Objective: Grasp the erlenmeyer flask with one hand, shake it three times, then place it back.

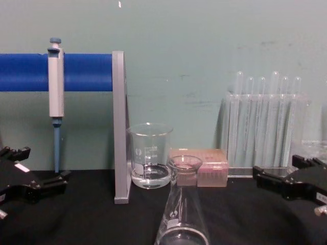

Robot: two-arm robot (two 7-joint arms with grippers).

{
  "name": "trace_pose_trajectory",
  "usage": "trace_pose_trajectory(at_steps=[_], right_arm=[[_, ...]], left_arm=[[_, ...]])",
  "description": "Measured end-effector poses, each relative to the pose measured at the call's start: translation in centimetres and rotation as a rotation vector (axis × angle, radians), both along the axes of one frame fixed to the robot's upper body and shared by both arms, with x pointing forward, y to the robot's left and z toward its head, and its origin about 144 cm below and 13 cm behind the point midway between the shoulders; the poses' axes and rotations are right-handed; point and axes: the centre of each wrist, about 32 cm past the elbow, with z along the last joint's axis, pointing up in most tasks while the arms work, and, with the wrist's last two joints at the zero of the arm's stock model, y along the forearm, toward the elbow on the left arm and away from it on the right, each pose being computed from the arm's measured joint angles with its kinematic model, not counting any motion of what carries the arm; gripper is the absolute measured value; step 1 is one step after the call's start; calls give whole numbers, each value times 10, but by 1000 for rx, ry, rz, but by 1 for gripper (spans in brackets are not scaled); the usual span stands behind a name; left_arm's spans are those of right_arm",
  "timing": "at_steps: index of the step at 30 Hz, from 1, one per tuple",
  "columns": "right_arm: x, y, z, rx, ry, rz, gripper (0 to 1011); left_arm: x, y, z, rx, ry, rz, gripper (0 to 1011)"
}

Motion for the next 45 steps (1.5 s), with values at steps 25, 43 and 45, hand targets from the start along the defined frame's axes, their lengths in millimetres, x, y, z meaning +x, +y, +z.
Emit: trace_pose_trajectory(at_steps=[25,43,45], right_arm=[[-2,-1,-1,-27,-6,3,1002],[-2,-1,-1,-25,-6,4,1002],[-2,-1,-1,-25,-6,4,1002]], left_arm=[[0,0,0,0,0,0,1001],[0,0,0,0,0,0,1001],[0,0,0,0,0,0,1001]])
